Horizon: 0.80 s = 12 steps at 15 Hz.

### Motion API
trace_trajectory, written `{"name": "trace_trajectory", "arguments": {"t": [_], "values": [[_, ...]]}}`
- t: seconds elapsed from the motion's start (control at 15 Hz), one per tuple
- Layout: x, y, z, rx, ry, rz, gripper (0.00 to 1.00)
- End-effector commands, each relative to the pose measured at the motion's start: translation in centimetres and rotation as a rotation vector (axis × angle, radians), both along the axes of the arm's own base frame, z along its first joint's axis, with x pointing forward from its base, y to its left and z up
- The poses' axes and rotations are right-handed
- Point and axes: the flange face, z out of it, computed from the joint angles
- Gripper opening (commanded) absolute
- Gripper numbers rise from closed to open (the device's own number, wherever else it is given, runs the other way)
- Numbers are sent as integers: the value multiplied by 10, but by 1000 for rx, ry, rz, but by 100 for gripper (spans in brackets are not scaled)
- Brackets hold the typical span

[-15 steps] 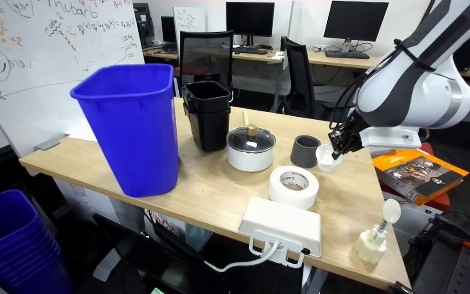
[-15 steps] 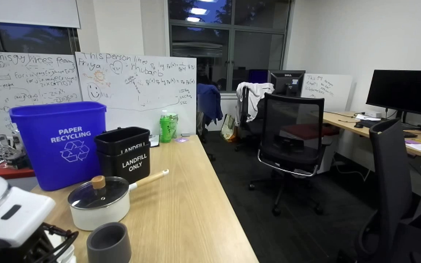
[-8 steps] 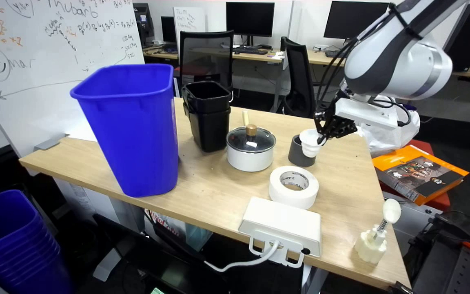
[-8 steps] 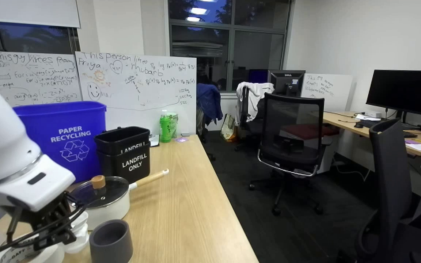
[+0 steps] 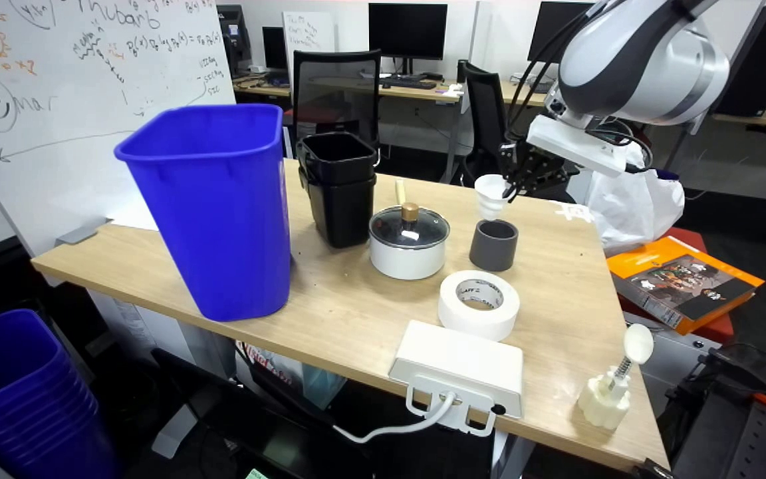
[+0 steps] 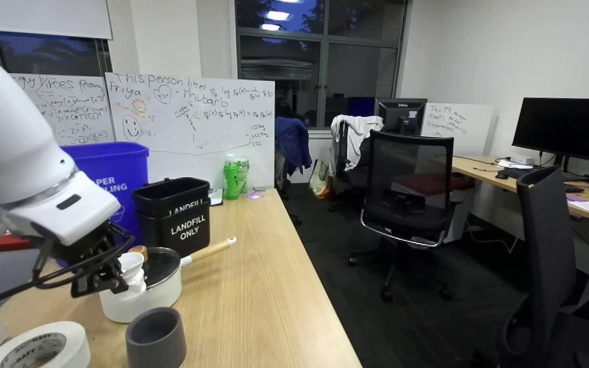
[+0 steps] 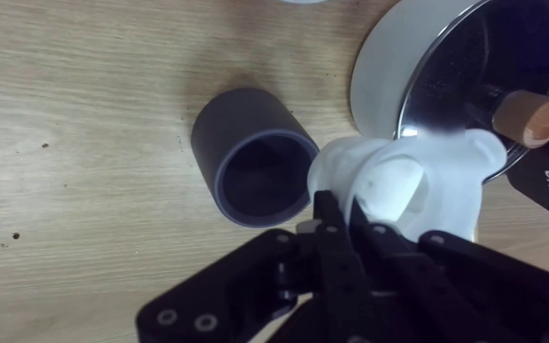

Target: Put the white object in the grey cup

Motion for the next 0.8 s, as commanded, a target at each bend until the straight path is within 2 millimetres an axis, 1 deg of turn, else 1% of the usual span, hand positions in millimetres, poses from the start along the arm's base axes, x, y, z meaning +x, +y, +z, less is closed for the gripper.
{"name": "trace_trajectory", "arguments": {"t": [0.0, 0.13, 0.33, 0.53, 0.73], "values": [[-3, -14, -7, -37, 9, -53, 1], [-8, -27, -12, -57, 0, -105, 1], [-15, -38, -21, -62, -3, -176, 1], [-26, -33, -31, -48, 3, -212, 1], [-28, -21, -33, -44, -23, -210, 1]]}}
